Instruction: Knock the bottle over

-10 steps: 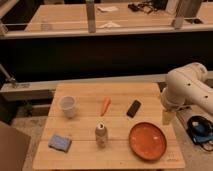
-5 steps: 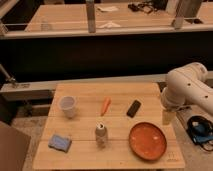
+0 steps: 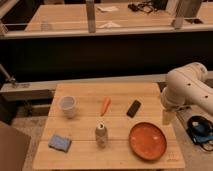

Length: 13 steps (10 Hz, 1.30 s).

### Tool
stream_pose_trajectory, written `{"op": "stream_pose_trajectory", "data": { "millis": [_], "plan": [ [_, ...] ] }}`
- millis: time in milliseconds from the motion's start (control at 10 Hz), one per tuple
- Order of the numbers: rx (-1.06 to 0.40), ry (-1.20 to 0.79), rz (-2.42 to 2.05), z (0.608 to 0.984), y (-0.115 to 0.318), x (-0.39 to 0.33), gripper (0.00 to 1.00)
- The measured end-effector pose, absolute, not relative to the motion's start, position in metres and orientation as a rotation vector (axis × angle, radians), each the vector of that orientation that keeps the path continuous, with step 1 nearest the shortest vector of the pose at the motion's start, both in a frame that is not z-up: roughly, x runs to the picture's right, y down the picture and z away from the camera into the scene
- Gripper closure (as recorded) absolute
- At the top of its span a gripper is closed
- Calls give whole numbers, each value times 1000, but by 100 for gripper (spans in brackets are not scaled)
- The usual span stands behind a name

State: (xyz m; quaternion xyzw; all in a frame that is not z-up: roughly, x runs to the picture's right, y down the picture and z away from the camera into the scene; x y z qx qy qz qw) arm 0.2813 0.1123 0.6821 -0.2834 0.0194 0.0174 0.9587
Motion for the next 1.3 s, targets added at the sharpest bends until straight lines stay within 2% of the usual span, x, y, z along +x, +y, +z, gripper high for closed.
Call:
{"op": "stream_pose_trajectory", "data": {
  "millis": [1000,1300],
  "plan": [
    [-596,-9,-90,667,142,222,28],
    [-594,-26,-144,665,153,207,38]
  ]
}}
